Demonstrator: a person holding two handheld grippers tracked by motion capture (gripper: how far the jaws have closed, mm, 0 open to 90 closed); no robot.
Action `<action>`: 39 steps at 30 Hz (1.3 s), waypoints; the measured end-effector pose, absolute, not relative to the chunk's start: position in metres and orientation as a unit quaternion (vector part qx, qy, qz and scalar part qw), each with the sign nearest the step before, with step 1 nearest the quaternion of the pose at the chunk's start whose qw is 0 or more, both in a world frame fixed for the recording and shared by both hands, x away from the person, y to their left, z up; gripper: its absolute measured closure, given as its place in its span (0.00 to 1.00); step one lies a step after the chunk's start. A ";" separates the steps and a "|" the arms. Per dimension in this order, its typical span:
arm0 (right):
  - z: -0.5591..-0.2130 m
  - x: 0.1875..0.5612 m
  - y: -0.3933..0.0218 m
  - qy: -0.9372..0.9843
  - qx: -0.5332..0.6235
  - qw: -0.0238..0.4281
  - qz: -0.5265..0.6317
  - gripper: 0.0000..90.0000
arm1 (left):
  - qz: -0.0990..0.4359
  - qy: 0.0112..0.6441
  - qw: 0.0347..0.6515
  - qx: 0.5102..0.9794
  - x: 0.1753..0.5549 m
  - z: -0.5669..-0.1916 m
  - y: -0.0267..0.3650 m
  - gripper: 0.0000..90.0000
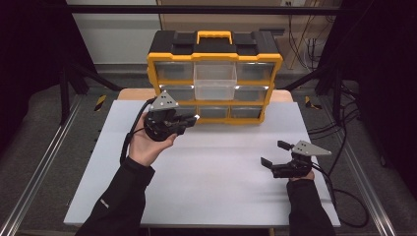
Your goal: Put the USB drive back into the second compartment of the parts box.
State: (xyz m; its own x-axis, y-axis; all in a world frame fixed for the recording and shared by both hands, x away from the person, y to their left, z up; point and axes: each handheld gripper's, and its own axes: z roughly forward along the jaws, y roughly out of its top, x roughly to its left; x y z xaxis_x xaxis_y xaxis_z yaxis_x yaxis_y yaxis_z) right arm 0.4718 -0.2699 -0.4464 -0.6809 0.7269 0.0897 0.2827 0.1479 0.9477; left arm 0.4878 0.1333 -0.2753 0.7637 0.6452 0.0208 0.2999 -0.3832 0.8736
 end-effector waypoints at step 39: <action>-0.447 0.472 -0.270 0.733 0.344 0.200 0.551 0.03 | 0.207 0.294 0.493 0.792 0.499 -0.217 0.136 0.88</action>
